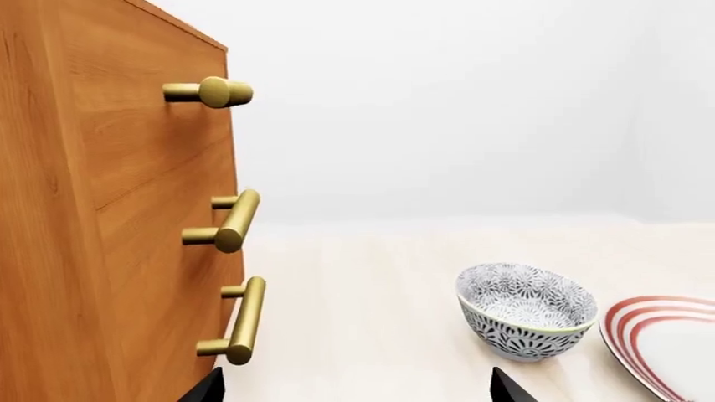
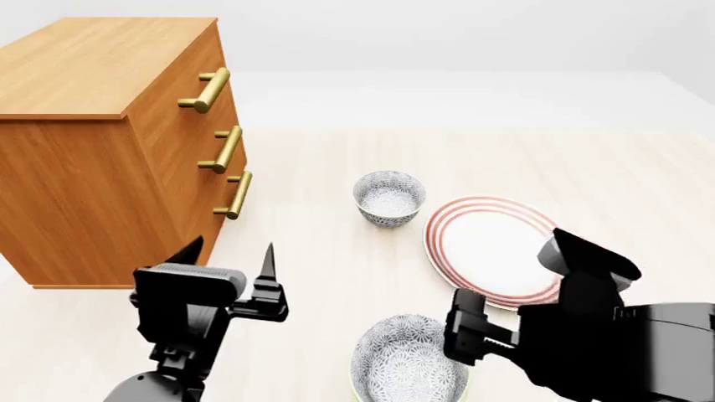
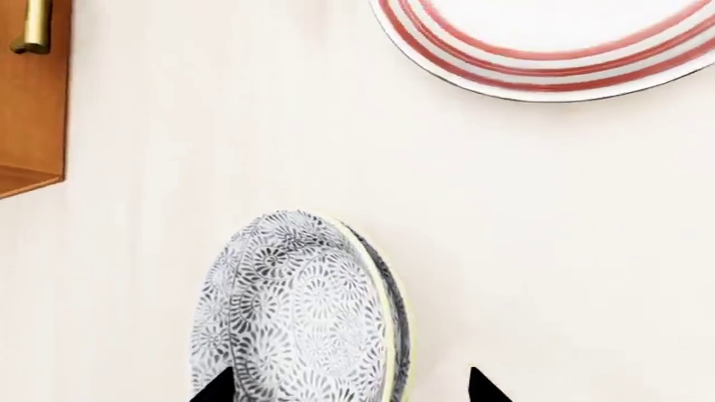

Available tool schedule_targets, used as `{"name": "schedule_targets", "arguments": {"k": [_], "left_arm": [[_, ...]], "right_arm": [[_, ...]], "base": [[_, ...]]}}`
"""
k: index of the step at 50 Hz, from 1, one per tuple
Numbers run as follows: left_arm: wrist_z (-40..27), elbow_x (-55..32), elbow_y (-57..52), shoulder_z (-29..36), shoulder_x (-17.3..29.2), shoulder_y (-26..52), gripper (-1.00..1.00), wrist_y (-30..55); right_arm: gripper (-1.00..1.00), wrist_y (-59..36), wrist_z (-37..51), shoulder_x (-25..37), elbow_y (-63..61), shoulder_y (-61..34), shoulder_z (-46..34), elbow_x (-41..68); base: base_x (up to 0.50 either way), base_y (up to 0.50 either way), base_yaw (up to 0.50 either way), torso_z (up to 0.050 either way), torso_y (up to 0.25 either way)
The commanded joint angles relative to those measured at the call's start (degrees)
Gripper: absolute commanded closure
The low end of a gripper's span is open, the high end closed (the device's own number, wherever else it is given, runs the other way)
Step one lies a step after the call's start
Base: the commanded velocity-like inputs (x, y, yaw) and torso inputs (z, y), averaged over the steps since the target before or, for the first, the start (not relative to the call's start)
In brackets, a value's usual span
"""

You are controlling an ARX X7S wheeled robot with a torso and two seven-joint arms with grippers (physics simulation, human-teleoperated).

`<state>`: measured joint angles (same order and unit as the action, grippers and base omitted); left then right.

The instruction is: Stack the bowl in the middle on the bowl at the back.

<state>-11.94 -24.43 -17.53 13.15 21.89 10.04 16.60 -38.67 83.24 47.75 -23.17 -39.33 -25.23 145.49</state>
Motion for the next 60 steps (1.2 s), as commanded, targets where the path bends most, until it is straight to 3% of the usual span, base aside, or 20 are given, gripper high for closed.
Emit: {"name": "schedule_targets", "arguments": {"k": [1, 8, 17, 21, 25, 31, 37, 52, 60], "left_arm": [[-1.0, -1.2, -7.6, 0.1, 2.3, -0.4, -1.0, 3.2], [-1.5, -6.9, -20.3, -2.1, 9.4, -1.6, -1.0, 12.2], [-8.1, -29.0, -35.6, -15.0, 20.8, -2.8, -1.0, 26.6], [-12.1, -39.5, -38.2, -19.7, 25.3, -1.3, -1.0, 29.7], [-14.5, -45.4, -39.2, -22.3, 28.7, -0.3, -1.0, 30.6], [-15.3, -47.1, -40.2, -25.6, 30.6, -2.5, -1.0, 29.7], [-19.2, -53.5, -40.3, -30.2, 33.5, -3.5, -1.0, 28.6], [-24.5, -60.2, -38.7, -39.1, 36.0, -7.1, -1.0, 26.5], [-25.2, -62.8, -40.0, -47.2, 35.0, -13.3, -1.0, 26.4]], "right_arm": [[-1.0, 3.8, 3.1, 6.0, -9.7, -1.8, 4.2, 1.8], [-1.0, 4.7, 1.7, 13.4, -18.8, 1.6, 11.0, -0.3], [-1.0, 2.1, -2.0, 23.2, -29.9, 9.8, 24.0, -3.5], [-1.0, -1.2, -2.1, 24.4, -32.9, 19.4, 37.6, -2.8], [-1.0, -7.6, 1.0, 20.8, -34.1, 26.8, 52.3, 1.4], [-1.0, -16.9, 4.5, 13.6, -35.3, 34.1, 68.9, 7.6], [-1.0, -21.7, 5.7, 12.9, -34.3, 38.8, 80.4, 12.4], [-1.0, -24.7, 4.4, 14.5, -31.3, 42.7, 90.0, 15.4], [-1.0, -25.1, 5.6, 14.2, -31.6, 46.2, 96.4, 18.7]], "base": [[0.0, 0.0, 0.0, 0.0, 0.0], [0.0, 0.0, 0.0, 0.0, 0.0], [0.0, 0.0, 0.0, 0.0, 0.0], [0.0, 0.0, 0.0, 0.0, 0.0], [0.0, 0.0, 0.0, 0.0, 0.0], [0.0, 0.0, 0.0, 0.0, 0.0], [0.0, 0.0, 0.0, 0.0, 0.0], [0.0, 0.0, 0.0, 0.0, 0.0], [0.0, 0.0, 0.0, 0.0, 0.0]]}}
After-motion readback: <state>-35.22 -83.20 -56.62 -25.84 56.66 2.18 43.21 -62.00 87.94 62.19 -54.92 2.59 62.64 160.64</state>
